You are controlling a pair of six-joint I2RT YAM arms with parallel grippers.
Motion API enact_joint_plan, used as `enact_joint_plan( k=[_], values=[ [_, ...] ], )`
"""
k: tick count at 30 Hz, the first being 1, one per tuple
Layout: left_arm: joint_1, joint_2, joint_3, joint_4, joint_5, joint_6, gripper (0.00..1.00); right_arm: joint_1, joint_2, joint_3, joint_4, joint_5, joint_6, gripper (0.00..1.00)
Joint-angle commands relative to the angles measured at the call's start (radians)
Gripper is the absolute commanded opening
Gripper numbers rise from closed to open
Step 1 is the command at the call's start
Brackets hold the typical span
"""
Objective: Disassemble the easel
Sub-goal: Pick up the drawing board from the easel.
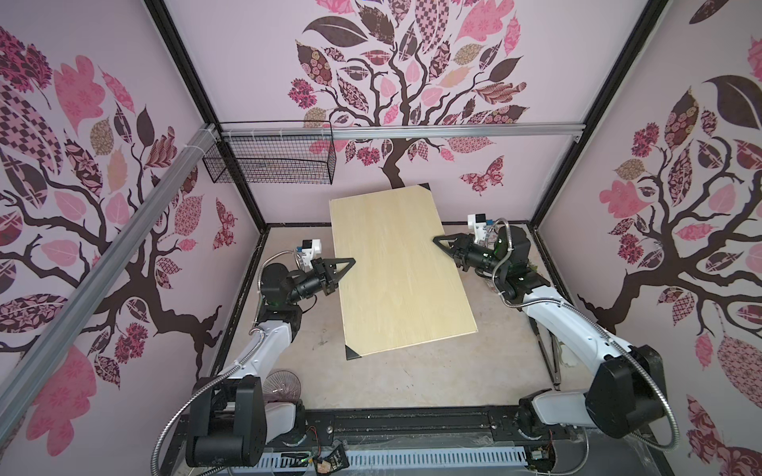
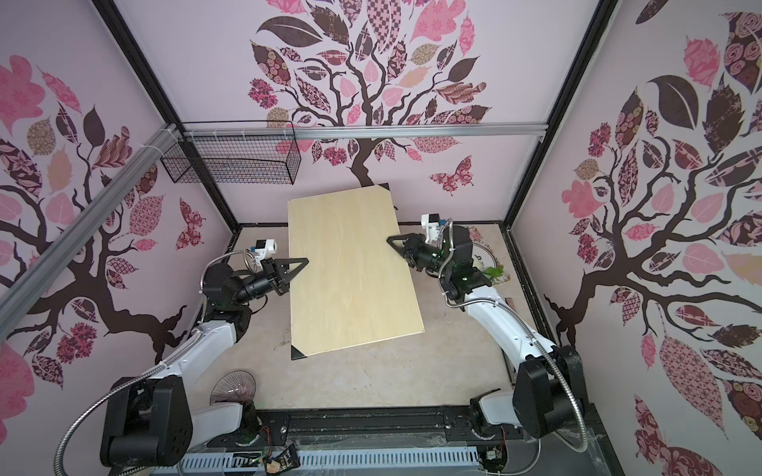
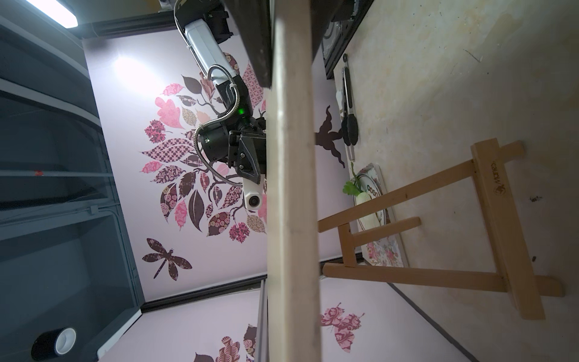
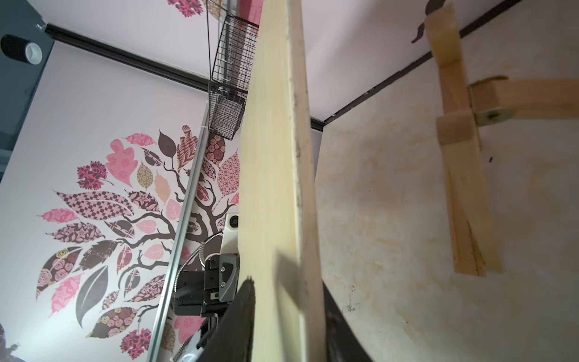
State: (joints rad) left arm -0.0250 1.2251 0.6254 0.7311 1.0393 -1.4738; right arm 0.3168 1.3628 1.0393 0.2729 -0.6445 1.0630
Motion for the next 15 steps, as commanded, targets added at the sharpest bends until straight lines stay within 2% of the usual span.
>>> enact_joint_plan(
  k=[1,5,10,12,15],
  values=[
    [-0.016,-0.032,-0.07,0.08,-0.02,-0.053,0.0,0.01,-0.009,0.048,0.058,-0.022,-0.03,0.42],
    [-0.016,-0.026,-0.142,0.211,-0.067,-0.142,0.0,0.01,-0.007,0.057,0.015,-0.02,-0.064,0.46],
    [-0.012,0.032,-0.191,0.504,-0.097,-0.333,0.0,0.01,-0.009,0.082,-0.054,-0.01,-0.123,0.55],
    [-0.007,0.024,-0.191,0.515,-0.09,-0.338,0.0,0.01,-0.014,0.096,-0.089,-0.003,-0.161,0.56],
    [0.013,-0.026,-0.221,0.51,-0.146,-0.356,0.0,0.01,-0.019,0.12,-0.128,0.003,-0.194,0.59]
  ],
)
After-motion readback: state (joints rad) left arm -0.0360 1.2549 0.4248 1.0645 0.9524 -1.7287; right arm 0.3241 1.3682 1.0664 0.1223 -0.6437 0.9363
